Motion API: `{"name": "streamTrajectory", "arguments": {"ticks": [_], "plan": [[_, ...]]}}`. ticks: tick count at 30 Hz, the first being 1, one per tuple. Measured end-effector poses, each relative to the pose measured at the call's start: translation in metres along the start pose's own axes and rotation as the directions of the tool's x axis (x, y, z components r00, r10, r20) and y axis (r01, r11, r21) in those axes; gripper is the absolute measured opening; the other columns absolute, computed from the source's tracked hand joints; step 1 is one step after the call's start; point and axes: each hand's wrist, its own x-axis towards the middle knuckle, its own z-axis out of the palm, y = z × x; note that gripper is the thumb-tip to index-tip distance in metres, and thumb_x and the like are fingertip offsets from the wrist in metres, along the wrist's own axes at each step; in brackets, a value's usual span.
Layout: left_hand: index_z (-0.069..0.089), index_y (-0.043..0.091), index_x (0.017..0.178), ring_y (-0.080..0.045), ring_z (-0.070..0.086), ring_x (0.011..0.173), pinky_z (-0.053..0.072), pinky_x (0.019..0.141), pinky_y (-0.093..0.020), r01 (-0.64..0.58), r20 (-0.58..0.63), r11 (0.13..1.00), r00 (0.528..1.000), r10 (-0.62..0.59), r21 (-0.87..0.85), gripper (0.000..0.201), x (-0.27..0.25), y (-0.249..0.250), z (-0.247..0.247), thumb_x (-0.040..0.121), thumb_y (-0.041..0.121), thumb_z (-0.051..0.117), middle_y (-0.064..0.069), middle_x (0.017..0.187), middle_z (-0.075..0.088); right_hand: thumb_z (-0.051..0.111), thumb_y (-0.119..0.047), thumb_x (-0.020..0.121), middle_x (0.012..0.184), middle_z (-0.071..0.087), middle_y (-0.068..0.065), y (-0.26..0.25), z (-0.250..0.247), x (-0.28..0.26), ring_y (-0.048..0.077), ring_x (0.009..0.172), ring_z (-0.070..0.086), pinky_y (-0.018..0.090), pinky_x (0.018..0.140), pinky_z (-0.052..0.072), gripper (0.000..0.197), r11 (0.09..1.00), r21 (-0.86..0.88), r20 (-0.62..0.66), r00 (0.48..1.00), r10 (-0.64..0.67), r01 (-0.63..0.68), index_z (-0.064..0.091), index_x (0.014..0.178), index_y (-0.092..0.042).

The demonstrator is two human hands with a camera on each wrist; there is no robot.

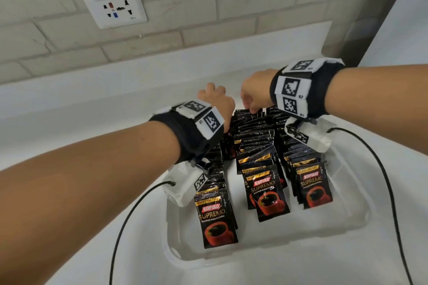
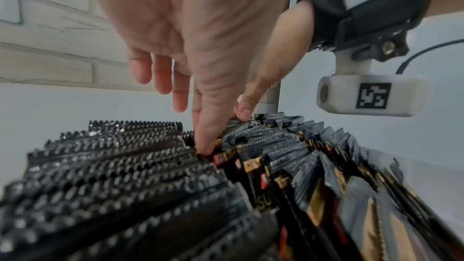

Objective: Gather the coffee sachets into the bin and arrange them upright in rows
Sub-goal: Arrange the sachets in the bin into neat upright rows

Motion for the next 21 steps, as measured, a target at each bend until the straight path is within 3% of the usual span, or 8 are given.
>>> {"name": "streamTrajectory", "arguments": {"ticks": [3, 5, 9, 13, 16, 18, 20, 21], "plan": [[0.065, 0.021, 0.109, -0.024, 0.038, 0.118, 0.034, 0.091, -0.030, 0.024, -0.045, 1.000, 0.999, -0.025, -0.013, 0.023, 0.002, 0.003, 0.003, 0.086, 0.023, 0.065, -0.003, 0.123, 0.048, 0.058, -0.017, 0.090, 0.103, 0.064, 0.001, 0.003, 0.004, 0.003, 0.015, 0.090, 0.055, 0.015, 0.054, 0.031, 0.022, 0.999, 0.049, -0.028, 1.000, -0.008, 0.010, 0.063, 0.110, -0.010], [0.065, 0.020, 0.110, -0.025, 0.038, 0.118, 0.034, 0.091, -0.030, 0.019, -0.073, 0.999, 0.997, -0.022, -0.040, 0.022, 0.003, 0.003, 0.005, 0.088, 0.022, 0.061, -0.003, 0.122, 0.049, 0.057, -0.015, 0.089, 0.096, 0.062, 0.000, 0.005, 0.006, 0.005, 0.011, 0.084, 0.049, 0.013, 0.053, 0.027, 0.017, 0.995, 0.099, -0.055, 0.998, -0.014, 0.019, 0.063, 0.104, -0.010], [0.064, 0.020, 0.112, -0.025, 0.037, 0.118, 0.033, 0.092, -0.031, -0.007, -0.088, 0.994, 0.996, -0.003, -0.112, 0.026, 0.004, 0.000, 0.003, 0.088, 0.028, 0.060, -0.004, 0.122, 0.048, 0.059, -0.015, 0.088, 0.105, 0.065, 0.000, 0.007, 0.013, 0.006, 0.011, 0.085, 0.049, 0.018, 0.057, 0.032, 0.006, 0.981, 0.190, -0.115, 0.993, -0.013, 0.035, 0.062, 0.092, -0.019], [0.063, 0.021, 0.114, -0.024, 0.040, 0.116, 0.034, 0.091, -0.032, -0.007, -0.096, 0.991, 0.995, -0.007, -0.136, 0.028, 0.002, -0.001, 0.005, 0.088, 0.031, 0.059, -0.003, 0.121, 0.051, 0.058, -0.021, 0.090, 0.112, 0.064, -0.002, 0.010, 0.014, 0.000, 0.010, 0.090, 0.051, 0.022, 0.079, 0.036, 0.019, 0.950, 0.311, -0.162, 0.987, 0.019, 0.032, 0.065, 0.108, -0.019], [0.062, 0.021, 0.114, -0.025, 0.042, 0.115, 0.033, 0.092, -0.032, -0.020, -0.110, 0.989, 0.994, 0.004, -0.145, 0.028, 0.000, -0.005, 0.007, 0.088, 0.031, 0.059, -0.003, 0.119, 0.055, 0.053, -0.022, 0.093, 0.118, 0.063, 0.001, 0.013, 0.008, -0.016, 0.014, 0.102, 0.056, 0.020, 0.084, 0.037, 0.026, 0.893, 0.447, -0.269, 0.960, 0.074, 0.056, 0.062, 0.116, -0.017], [0.059, 0.020, 0.113, -0.025, 0.043, 0.114, 0.034, 0.092, -0.033, -0.031, -0.108, 0.986, 0.994, 0.013, -0.165, 0.028, 0.000, -0.008, 0.007, 0.088, 0.031, 0.058, -0.002, 0.118, 0.057, 0.051, -0.019, 0.094, 0.111, 0.065, 0.004, 0.016, 0.007, -0.037, 0.017, 0.094, 0.059, 0.016, 0.068, 0.039, 0.025, 0.823, 0.564, -0.315, 0.939, 0.138, 0.068, 0.062, 0.115, -0.012], [0.054, 0.021, 0.115, -0.024, 0.044, 0.115, 0.033, 0.091, -0.032, -0.035, -0.093, 0.981, 0.996, 0.017, -0.190, 0.029, -0.001, -0.009, 0.008, 0.088, 0.031, 0.059, -0.001, 0.119, 0.057, 0.050, -0.019, 0.094, 0.102, 0.067, 0.003, 0.018, 0.012, -0.064, 0.017, 0.084, 0.061, 0.009, 0.057, 0.041, 0.024, 0.728, 0.683, -0.269, 0.948, 0.168, 0.065, 0.061, 0.114, -0.011], [0.052, 0.020, 0.116, -0.023, 0.044, 0.115, 0.033, 0.091, -0.032, -0.037, -0.088, 0.979, 0.996, 0.020, -0.200, 0.031, -0.002, -0.009, 0.008, 0.088, 0.032, 0.059, -0.001, 0.119, 0.056, 0.050, -0.019, 0.094, 0.099, 0.067, 0.000, 0.018, 0.017, -0.079, 0.014, 0.082, 0.062, 0.009, 0.061, 0.044, 0.023, 0.672, 0.739, -0.210, 0.964, 0.163, 0.048, 0.060, 0.113, -0.014]]}}
